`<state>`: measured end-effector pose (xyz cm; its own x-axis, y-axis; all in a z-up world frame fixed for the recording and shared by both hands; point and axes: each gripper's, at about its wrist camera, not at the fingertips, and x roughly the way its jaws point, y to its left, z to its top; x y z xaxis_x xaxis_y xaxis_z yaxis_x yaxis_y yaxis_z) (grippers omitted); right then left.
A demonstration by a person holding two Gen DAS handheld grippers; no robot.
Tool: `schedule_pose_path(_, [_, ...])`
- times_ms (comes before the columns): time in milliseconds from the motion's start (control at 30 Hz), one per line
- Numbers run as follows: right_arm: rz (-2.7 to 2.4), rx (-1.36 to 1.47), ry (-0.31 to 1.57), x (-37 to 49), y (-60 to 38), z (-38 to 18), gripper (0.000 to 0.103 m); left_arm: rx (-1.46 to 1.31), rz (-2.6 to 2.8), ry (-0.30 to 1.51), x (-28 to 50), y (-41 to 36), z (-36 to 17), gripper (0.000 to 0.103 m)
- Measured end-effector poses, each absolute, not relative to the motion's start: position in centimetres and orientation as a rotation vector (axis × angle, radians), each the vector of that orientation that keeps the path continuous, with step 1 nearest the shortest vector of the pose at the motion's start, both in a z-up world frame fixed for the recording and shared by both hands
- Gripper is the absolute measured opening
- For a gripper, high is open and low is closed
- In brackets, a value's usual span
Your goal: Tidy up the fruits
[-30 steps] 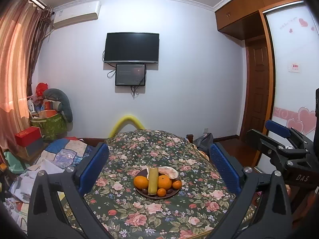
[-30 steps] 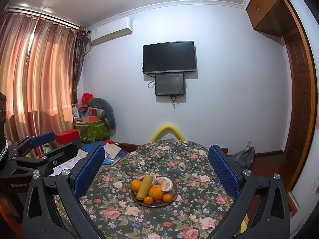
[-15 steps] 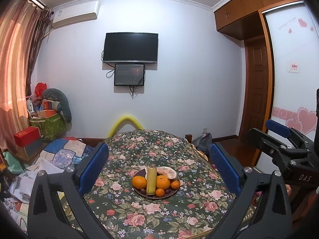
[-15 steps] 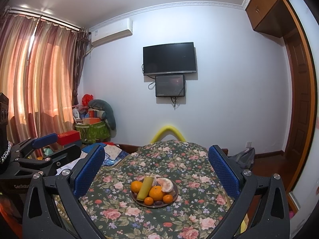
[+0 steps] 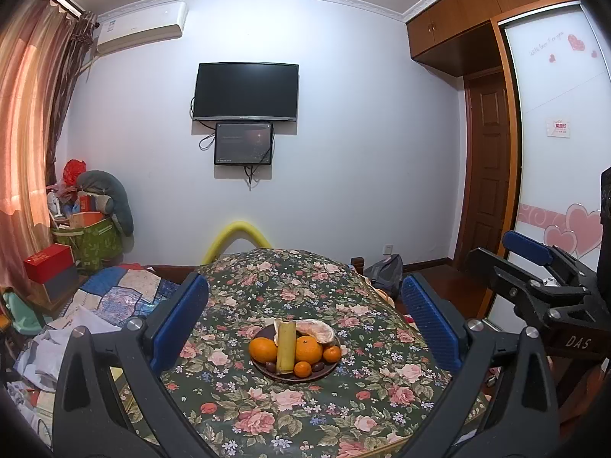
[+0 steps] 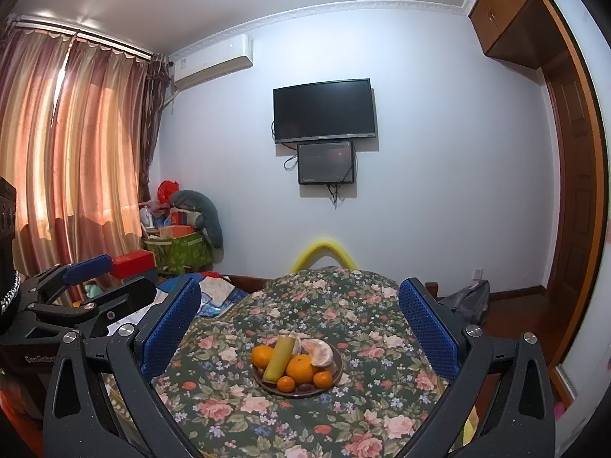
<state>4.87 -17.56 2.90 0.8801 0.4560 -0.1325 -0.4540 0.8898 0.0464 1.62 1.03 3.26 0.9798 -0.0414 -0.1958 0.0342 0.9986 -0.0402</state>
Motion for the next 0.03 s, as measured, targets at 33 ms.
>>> schedule_pose_path(33, [0.474, 0.014, 0.144, 4.92, -17.55, 2.9, 0.103, -0.038, -0.037, 0.199, 1.67, 1.07, 3.24, 0.103])
